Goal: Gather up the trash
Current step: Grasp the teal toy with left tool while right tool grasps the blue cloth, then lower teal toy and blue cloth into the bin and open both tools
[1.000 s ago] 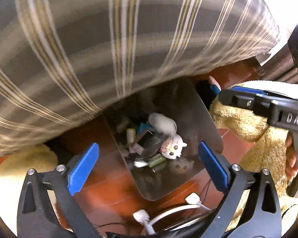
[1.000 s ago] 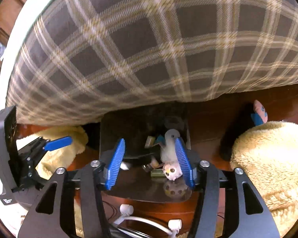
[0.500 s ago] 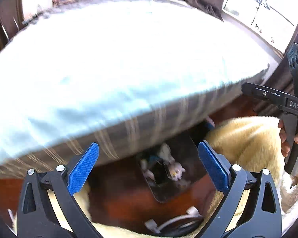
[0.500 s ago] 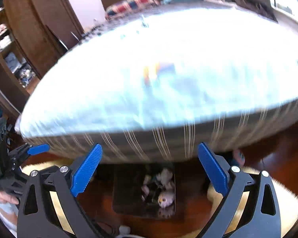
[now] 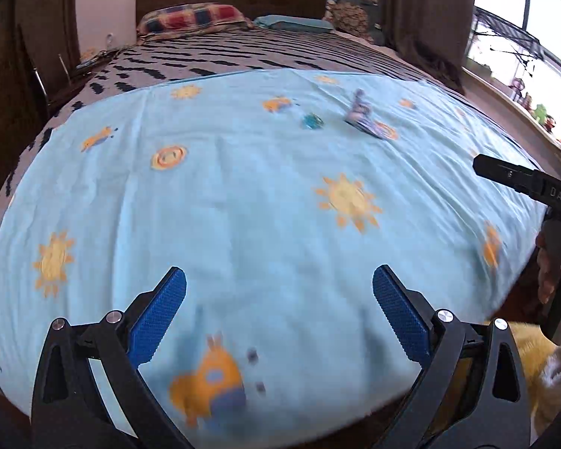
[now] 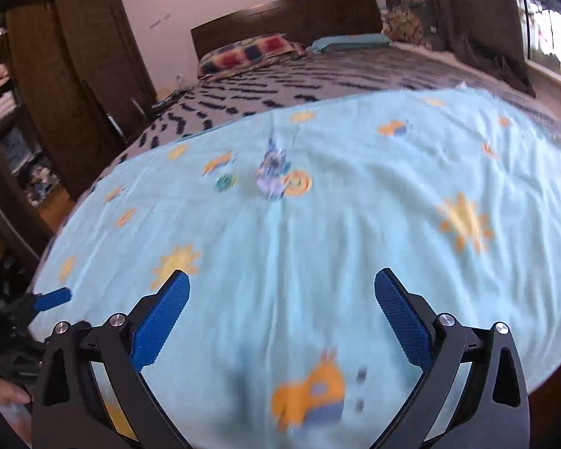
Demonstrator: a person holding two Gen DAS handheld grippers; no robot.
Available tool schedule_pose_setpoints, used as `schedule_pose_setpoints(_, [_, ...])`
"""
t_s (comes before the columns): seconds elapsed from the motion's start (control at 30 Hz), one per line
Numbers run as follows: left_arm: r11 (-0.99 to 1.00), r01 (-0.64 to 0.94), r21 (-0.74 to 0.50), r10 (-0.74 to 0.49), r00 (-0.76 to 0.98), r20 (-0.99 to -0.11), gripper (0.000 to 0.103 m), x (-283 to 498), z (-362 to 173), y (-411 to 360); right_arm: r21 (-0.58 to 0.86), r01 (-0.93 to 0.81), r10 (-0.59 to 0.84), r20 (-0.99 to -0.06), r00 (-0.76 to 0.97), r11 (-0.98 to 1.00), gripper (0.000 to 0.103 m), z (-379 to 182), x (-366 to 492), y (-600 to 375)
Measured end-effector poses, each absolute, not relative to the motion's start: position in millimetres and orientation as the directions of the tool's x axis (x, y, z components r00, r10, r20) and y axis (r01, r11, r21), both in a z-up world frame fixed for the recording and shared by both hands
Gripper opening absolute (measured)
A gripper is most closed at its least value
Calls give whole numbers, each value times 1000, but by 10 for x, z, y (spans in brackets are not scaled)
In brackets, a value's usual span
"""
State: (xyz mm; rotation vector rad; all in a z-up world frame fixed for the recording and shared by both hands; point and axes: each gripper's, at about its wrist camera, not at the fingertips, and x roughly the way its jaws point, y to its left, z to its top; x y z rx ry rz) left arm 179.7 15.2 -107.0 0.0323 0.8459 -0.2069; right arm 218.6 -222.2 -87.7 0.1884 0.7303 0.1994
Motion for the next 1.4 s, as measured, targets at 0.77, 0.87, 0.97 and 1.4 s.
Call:
schedule_pose_setpoints(0.77, [987,162,-17,-120,653,-748,95,3296,-1266,-345,287,-66,264,-736,623,956,32,-1326,3889,-1881])
schedule_pose_setpoints(0.87, [986,163,-37,-137,658,-741,95,3441,-1269,-430,265,-68,245,-721,649,962,27,-1226,3832,-1948])
schedule_pose_setpoints(0.97, [980,191,-49,-164,653,-739,94,3569,-1271,-563,249,-72,231,-704,671,966,27,-1082,3714,-2091])
schedule_pose_setpoints(1.4, [971,235,-46,-181,594,-784,27,3882,-1376,-868,232,-118,245,-651,719,966,27,-706,3094,-2528])
